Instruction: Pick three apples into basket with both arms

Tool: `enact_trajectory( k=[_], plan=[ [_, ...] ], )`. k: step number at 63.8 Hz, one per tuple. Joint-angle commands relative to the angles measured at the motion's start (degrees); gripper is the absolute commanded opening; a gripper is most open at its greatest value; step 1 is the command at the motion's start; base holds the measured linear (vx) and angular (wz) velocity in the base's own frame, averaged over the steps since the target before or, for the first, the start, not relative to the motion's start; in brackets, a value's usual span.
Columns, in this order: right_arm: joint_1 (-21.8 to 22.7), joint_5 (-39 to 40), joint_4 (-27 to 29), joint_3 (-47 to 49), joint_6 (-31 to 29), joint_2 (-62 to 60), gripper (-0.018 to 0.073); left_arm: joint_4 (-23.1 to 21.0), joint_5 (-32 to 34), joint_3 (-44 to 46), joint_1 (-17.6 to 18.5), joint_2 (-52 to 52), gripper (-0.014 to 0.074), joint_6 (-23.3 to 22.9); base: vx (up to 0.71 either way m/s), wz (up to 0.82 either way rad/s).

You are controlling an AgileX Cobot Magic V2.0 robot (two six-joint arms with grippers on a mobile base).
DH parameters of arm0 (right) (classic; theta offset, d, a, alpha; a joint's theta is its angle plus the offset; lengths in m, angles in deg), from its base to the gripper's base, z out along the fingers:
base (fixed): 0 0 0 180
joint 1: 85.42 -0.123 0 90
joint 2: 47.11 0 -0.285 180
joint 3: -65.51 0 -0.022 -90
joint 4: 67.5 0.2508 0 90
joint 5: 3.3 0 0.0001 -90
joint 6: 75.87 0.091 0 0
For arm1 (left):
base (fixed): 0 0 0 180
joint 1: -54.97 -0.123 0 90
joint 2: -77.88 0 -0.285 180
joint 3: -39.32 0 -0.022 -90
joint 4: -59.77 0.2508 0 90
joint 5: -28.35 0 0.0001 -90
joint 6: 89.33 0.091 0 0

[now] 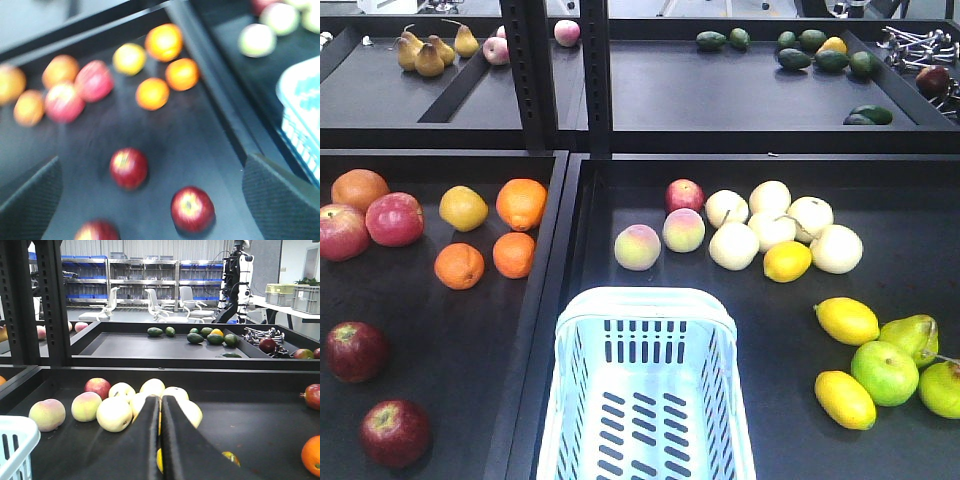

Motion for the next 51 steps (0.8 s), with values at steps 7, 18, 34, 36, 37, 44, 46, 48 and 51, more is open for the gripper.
enact_trajectory(
  k=[7, 18, 34, 36, 37, 44, 46, 48, 51],
  plan=[
    [0.4, 4.3, -0.4, -0.8, 0.0, -0.7, -0.0009, -2.4, 4.6, 5.6, 5.9, 7.9, 0.0696, 11.7, 0.00, 0.00],
    [0.4, 4.3, -0.4, -0.8, 0.0, -0.7, -0.0009, -2.4, 6.8, 8.8, 14.3, 15.8, 0.0682, 19.9, 0.00, 0.00],
    [0.4, 4.3, -0.4, -0.8, 0.0, -0.7, -0.0009, 1.7, 8.6, 12.4, 26.5, 26.1, 0.0673, 22.0, 0.00, 0.00],
    [0.4, 4.3, -0.4, -0.8, 0.0, -0.7, -0.0009, 2.6, 8.6, 12.9, 28.3, 27.5, 0.0673, 22.0, 0.00, 0.00],
    [0.4, 4.3, -0.4, -0.8, 0.0, -0.7, -0.0009, 3.0, 8.7, 13.1, 28.9, 28.0, 0.0671, 22.0, 0.00, 0.00],
    [0.4, 4.3, -0.4, -0.8, 0.0, -0.7, -0.0009, 5.0, 8.6, 15.2, 33.8, 32.7, 0.0664, 21.9, 0.00, 0.00],
    [0.4, 4.3, -0.4, -0.8, 0.0, -0.7, -0.0009, 5.4, 8.6, 15.9, 35.1, 34.1, 0.0663, 21.9, 0.00, 0.00],
    [0.4, 4.3, -0.4, -0.8, 0.0, -0.7, -0.0009, 5.6, 8.7, 16.5, 36.0, 35.6, 0.0662, 21.9, 0.00, 0.00],
    [0.4, 4.3, -0.4, -0.8, 0.0, -0.7, -0.0009, 5.6, 8.7, 17.7, 37.2, 37.8, 0.0662, 21.9, 0.00, 0.00]
  ],
)
